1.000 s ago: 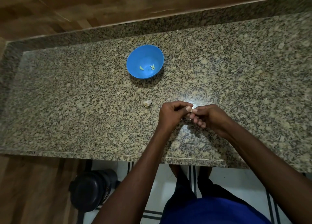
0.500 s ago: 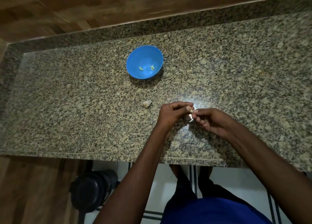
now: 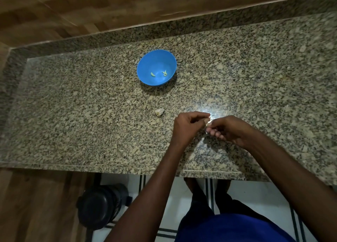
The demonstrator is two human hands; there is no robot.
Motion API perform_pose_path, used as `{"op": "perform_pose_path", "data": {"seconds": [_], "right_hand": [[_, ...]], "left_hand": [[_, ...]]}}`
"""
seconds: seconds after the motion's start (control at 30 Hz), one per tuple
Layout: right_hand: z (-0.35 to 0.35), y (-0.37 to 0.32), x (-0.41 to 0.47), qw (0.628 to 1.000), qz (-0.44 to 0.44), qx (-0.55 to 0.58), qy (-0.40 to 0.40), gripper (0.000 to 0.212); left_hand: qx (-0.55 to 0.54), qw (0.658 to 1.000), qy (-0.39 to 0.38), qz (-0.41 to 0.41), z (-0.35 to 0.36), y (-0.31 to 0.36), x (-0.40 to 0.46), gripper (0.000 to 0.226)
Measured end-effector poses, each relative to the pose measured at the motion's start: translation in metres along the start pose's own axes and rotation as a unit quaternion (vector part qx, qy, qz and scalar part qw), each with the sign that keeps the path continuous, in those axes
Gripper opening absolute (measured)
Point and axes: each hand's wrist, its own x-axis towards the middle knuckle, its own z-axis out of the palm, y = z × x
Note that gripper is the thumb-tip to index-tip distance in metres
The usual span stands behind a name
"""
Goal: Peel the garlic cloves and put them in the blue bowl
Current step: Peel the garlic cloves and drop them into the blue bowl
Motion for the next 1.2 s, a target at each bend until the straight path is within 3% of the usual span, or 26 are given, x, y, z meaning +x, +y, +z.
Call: {"op": "perform_pose_path", "data": {"seconds": [0.17,0.37,0.47,0.57,0.67,0.77,0.9,1.03,1.2], "right_hand": [[0.003,0.006,-0.004,0.996,-0.075,-0.031,0.022,0.022],[0.001,0.012,0.000,0.994,-0.093,-0.037,0.042,0.023],[0.000,0.015,0.004,0.986,-0.098,-0.083,0.102,0.026],[-0.003,0.021,0.010,0.964,-0.134,-0.152,0.169,0.031],[-0.006,0.027,0.016,0.911,-0.192,-0.300,0.206,0.034],[-0.008,0.027,0.021,0.886,-0.217,-0.348,0.215,0.018],[-0.009,0.026,0.020,0.912,-0.204,-0.310,0.176,0.017],[-0.007,0.020,0.009,0.982,-0.157,-0.062,0.091,0.020],[-0.014,0.021,0.012,0.988,-0.145,-0.028,0.037,0.016]], "left_hand": [[-0.067,0.994,0.017,-0.079,0.000,-0.007,-0.001,0.015],[-0.117,0.989,-0.032,-0.087,-0.001,-0.013,-0.002,0.021],[-0.115,0.988,-0.028,-0.100,-0.001,-0.017,0.002,0.018],[-0.115,0.987,-0.025,-0.107,-0.001,-0.018,0.003,0.020],[-0.116,0.986,-0.022,-0.114,-0.002,-0.017,0.004,0.020],[-0.116,0.987,-0.019,-0.114,-0.002,-0.017,0.004,0.017],[-0.105,0.990,-0.017,-0.089,-0.001,-0.014,0.004,0.016],[-0.094,0.993,-0.026,-0.070,-0.001,-0.014,0.004,0.018],[-0.076,0.995,-0.038,-0.054,0.001,-0.012,0.005,0.019]]}}
